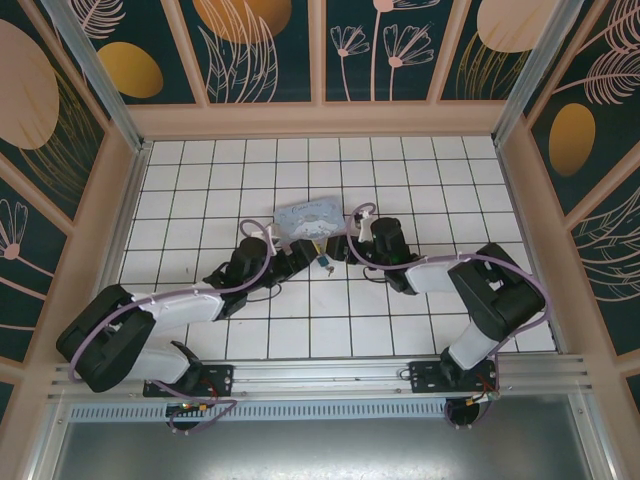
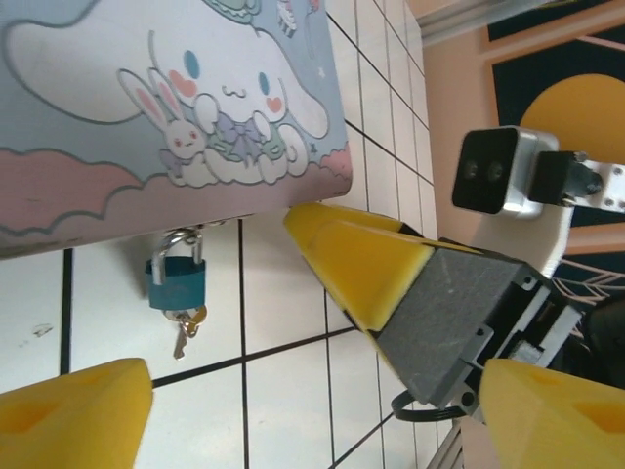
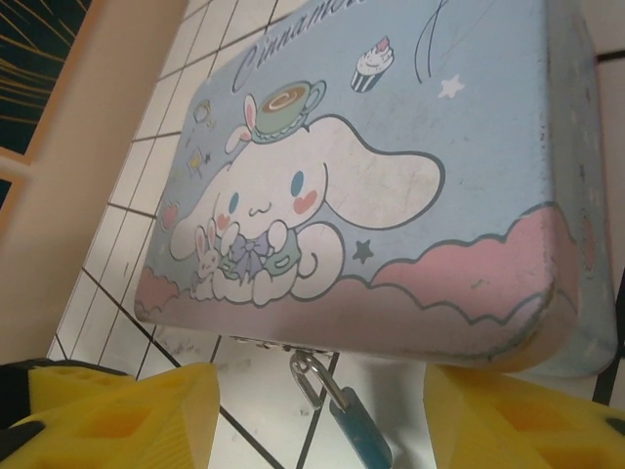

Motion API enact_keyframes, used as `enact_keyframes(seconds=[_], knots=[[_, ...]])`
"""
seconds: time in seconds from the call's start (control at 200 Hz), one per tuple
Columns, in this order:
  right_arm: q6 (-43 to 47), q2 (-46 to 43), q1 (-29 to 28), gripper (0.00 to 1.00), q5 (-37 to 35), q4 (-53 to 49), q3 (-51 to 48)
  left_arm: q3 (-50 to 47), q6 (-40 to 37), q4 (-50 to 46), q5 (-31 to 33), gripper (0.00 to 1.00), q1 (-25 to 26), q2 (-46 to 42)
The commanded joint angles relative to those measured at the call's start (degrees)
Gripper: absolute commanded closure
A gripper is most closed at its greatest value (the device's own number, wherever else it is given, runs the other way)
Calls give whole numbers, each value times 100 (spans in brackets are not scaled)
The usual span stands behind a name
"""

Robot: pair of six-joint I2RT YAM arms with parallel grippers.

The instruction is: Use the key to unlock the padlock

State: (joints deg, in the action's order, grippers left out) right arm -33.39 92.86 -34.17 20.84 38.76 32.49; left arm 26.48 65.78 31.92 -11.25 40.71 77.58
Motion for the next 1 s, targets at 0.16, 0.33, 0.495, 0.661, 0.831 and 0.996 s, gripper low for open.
enact_keyframes(seconds=[0.16,0.33,0.495,0.661,0.831,0.996], knots=[[213,-591,11,47,203,-65,-257,538,-577,-1141,276,2,-538,-125],[405,-596,11,53,118,-153,-511,933,-969,-1647,437,2,-777,-70],[605,-275,-32,59,135,-87,-414,1316,-1254,-2035,544,2,-921,64],[818,103,-162,59,149,-181,-86,1539,-1377,-2168,526,2,-962,148],[929,581,-269,59,140,-259,247,1614,-1436,-2226,528,2,-1010,238],[1000,893,-327,59,149,-292,455,1598,-1448,-2209,484,2,-1057,293]])
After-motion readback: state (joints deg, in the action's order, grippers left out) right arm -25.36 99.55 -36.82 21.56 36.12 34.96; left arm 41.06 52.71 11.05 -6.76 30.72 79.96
